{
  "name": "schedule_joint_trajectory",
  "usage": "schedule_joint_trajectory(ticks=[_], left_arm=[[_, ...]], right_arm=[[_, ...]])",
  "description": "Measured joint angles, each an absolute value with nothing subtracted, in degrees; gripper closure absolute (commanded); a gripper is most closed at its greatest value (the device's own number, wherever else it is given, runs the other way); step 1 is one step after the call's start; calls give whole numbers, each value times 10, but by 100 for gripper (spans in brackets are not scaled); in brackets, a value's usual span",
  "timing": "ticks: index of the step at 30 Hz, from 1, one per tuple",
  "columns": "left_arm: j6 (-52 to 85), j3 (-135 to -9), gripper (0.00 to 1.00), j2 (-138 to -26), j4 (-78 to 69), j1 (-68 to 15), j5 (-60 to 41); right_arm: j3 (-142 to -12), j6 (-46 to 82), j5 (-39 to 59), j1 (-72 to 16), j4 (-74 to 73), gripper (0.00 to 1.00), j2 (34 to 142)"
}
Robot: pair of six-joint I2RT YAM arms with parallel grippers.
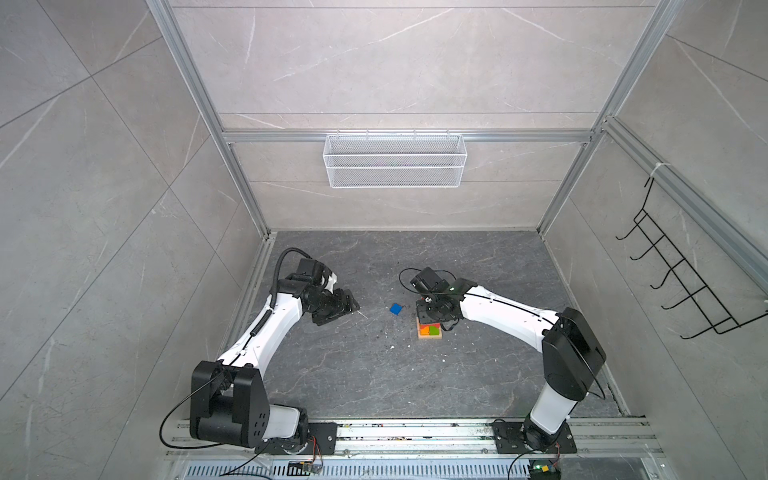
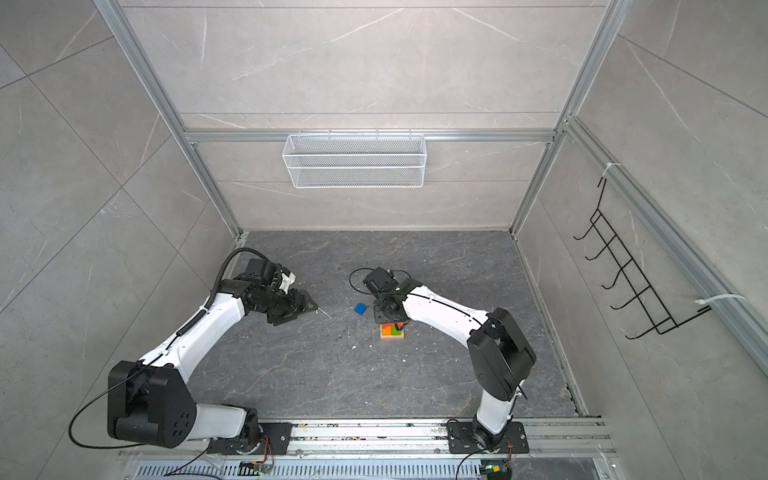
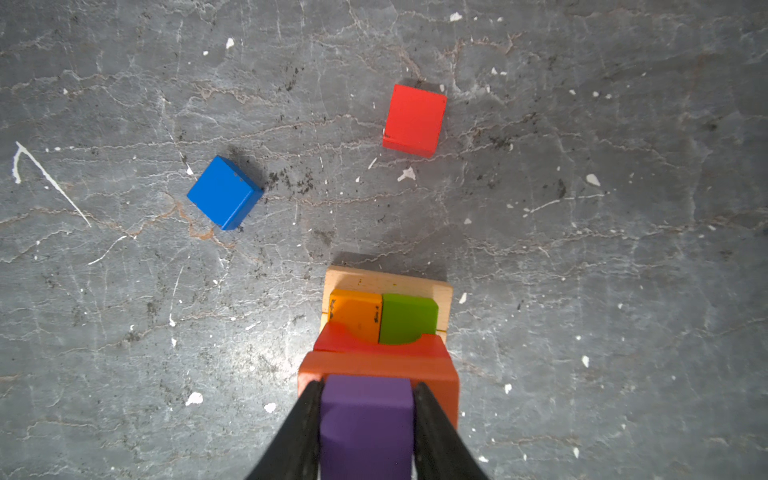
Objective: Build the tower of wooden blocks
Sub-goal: 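Lower the purple cube onto the orange bar and open the right gripper, then lift the right gripper off the stack while the left gripper moves to the blue cube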
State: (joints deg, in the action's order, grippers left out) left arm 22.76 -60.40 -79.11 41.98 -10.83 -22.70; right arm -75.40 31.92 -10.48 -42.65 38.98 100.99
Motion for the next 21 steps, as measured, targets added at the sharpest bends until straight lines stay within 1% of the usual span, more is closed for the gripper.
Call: schedule_joint_trajectory(ticks=[6, 12, 16, 18, 21], left_arm=[[228, -604, 22, -791, 420, -108, -227], [228, -604, 21, -793, 419, -108, -228], [229, -604, 21, -799, 419, -108, -227], [230, -604, 21, -800, 418, -110, -225], [236, -604, 21, -803, 414, -118, -216]], right_arm=[[-754, 319, -105, -427, 390, 83, 1011], [-754, 319, -105, -427, 390, 72, 1011], [-754, 317, -105, -427, 390, 59, 1008], [-754, 316, -105, -427, 391, 47, 1003], [-754, 311, -105, -427, 392, 25, 984]])
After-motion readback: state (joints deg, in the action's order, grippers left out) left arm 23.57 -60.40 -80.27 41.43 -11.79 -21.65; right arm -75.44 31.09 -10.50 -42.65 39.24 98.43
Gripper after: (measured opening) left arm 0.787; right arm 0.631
